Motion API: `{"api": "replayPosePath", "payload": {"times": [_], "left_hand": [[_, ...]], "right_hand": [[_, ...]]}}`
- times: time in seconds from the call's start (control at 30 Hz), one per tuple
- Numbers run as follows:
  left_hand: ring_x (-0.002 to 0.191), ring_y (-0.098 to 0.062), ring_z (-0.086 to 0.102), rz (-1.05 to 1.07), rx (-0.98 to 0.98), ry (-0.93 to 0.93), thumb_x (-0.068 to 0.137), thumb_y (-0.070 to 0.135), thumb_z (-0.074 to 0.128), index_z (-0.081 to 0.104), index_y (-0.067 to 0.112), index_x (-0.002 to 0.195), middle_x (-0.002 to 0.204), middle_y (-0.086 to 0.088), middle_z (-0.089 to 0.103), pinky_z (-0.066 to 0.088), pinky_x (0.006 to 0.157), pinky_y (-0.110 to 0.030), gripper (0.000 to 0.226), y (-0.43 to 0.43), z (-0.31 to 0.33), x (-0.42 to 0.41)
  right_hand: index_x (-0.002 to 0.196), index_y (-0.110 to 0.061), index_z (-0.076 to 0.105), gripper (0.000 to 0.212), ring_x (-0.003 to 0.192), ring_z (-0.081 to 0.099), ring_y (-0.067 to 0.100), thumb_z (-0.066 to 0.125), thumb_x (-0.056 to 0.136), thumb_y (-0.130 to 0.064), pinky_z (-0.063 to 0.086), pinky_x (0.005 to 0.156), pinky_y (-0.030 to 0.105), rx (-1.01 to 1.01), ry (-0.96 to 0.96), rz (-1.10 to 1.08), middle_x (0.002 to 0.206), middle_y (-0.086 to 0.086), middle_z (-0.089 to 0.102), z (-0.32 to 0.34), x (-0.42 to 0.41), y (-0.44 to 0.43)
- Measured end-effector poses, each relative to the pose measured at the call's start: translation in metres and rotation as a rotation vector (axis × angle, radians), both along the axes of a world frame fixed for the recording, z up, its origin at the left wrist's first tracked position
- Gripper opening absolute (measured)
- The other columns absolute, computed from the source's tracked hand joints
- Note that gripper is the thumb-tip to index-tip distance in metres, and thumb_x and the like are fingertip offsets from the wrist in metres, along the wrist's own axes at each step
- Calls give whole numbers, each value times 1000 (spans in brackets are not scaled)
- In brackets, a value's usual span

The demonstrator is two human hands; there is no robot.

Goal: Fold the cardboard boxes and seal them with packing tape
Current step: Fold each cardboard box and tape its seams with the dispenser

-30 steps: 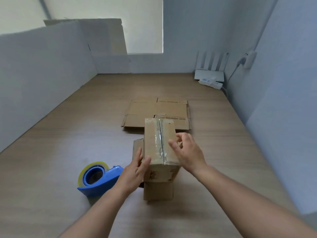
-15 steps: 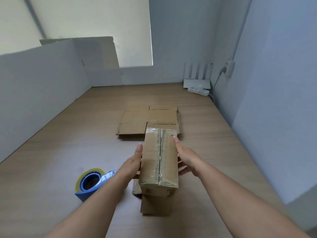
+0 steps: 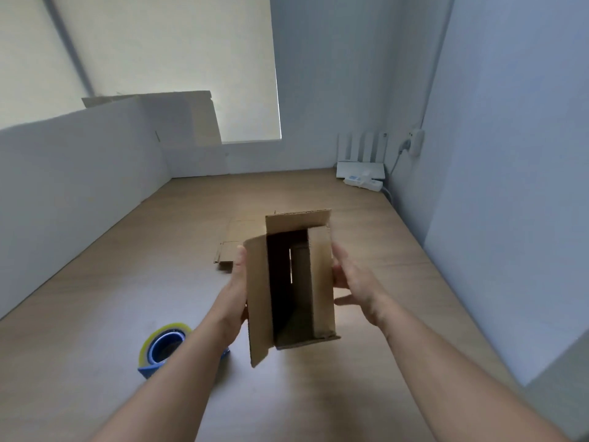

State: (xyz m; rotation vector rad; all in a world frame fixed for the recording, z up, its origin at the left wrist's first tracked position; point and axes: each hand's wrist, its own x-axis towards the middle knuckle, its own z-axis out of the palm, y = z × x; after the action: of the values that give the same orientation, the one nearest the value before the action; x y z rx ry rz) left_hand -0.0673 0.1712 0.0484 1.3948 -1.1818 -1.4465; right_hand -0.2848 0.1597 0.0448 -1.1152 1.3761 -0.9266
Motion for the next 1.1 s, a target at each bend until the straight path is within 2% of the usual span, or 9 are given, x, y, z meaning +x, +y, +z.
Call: {"api": "replayPosePath", "payload": {"times": [0.1,0.23,0.37,0.43,0.5,0.6,0.77,0.93,1.1], "left_hand": [[112,-21,61,-45,62,-34,60,91,31,57,30,130,121,-3,66,44,104,-45,96,11,-2,-9],[121,-24,54,-2,41,-165,82,58,62,48,26,136,133,-2,57,43,104,-49,64,23,-8,-20],[101,-25,59,105,49,-283,91,17,60,51,23,125,113,-8,60,52,74,-35,35,38,-24,-25],[87,-21,60,153,40,-311,90,11,52,56,32,106,100,-5,62,51,61,-32,27,46,-30,-24],[80,-16,62,199,40,-337,91,14,48,56,39,92,90,4,64,54,56,-29,27,54,-35,-21],[82,-14,64,262,19,-397,94,21,47,53,44,90,89,13,64,59,64,-35,25,70,-41,-22],[82,-19,64,286,-12,-434,91,20,51,55,32,89,90,2,65,58,62,-37,13,105,-37,-31],[87,-18,64,220,3,-348,90,16,57,55,33,91,92,3,66,56,72,-35,18,174,-34,-24],[91,14,60,101,-44,-288,87,15,65,37,56,116,101,37,59,46,68,-5,58,269,-30,0]], "right_hand": [[125,-18,53,99,112,55,18,55,55,-87,51,92,46,11,143,66,124,1,59,-8,3,9],[145,-16,33,84,127,44,20,70,78,-49,41,96,32,-100,538,108,144,3,42,-26,9,13],[98,-17,58,15,80,54,15,45,94,-23,40,62,19,-190,461,64,88,-1,59,-43,6,24],[73,-16,48,25,62,43,13,38,95,-16,35,51,20,-197,365,-51,69,-1,46,-44,2,31],[74,-16,49,26,64,45,11,37,96,-14,35,46,14,-216,312,-111,71,-3,48,-42,-1,39],[92,-14,54,15,76,53,21,41,95,-19,39,58,29,-243,498,-22,83,1,58,-41,-2,57],[80,-14,38,13,67,42,32,45,91,-13,27,59,34,-352,748,-43,67,5,44,-43,4,103],[85,-15,48,7,72,48,33,49,89,-20,32,60,34,-390,787,-3,70,4,51,-30,9,154],[126,-20,55,36,104,58,22,52,91,-22,44,83,29,-393,752,253,115,1,64,-27,36,230]]}}
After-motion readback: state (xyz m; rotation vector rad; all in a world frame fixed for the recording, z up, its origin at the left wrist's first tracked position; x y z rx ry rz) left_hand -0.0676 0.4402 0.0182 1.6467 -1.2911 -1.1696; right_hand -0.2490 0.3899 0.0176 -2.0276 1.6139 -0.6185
